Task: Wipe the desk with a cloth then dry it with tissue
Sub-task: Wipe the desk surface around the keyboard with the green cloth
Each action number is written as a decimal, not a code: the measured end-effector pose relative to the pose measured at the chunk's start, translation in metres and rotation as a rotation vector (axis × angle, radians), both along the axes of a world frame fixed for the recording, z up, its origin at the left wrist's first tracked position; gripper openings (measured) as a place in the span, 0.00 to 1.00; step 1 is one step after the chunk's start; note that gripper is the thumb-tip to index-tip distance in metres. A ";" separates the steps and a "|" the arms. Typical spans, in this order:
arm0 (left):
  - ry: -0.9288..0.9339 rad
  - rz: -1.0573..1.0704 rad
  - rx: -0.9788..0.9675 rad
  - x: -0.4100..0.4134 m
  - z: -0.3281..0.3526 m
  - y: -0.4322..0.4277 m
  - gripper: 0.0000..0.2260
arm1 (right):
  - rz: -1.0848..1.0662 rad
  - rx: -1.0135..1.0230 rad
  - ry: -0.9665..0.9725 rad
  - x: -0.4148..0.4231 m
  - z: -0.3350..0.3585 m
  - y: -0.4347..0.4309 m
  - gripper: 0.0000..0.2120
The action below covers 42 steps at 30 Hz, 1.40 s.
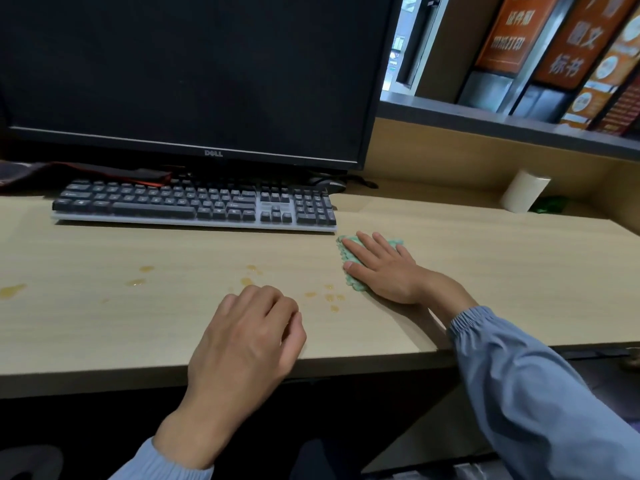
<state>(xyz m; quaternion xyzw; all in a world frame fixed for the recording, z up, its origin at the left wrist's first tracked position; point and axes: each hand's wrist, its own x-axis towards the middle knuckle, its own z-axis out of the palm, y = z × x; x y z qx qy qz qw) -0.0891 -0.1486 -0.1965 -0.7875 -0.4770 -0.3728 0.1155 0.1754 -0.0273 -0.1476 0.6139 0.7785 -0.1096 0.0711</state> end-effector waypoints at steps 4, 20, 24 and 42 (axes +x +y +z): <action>0.005 -0.004 -0.015 0.001 -0.002 0.000 0.08 | -0.018 -0.002 -0.007 -0.001 0.002 0.024 0.30; -0.040 -0.006 -0.137 0.005 0.003 0.004 0.08 | -0.085 0.001 -0.061 -0.004 0.011 0.108 0.30; -0.030 -0.031 -0.085 0.005 0.003 0.004 0.08 | -0.098 -0.004 -0.056 -0.004 0.013 0.121 0.30; -0.057 -0.053 -0.129 0.000 -0.001 0.004 0.08 | -0.018 0.016 -0.014 0.002 0.008 0.005 0.29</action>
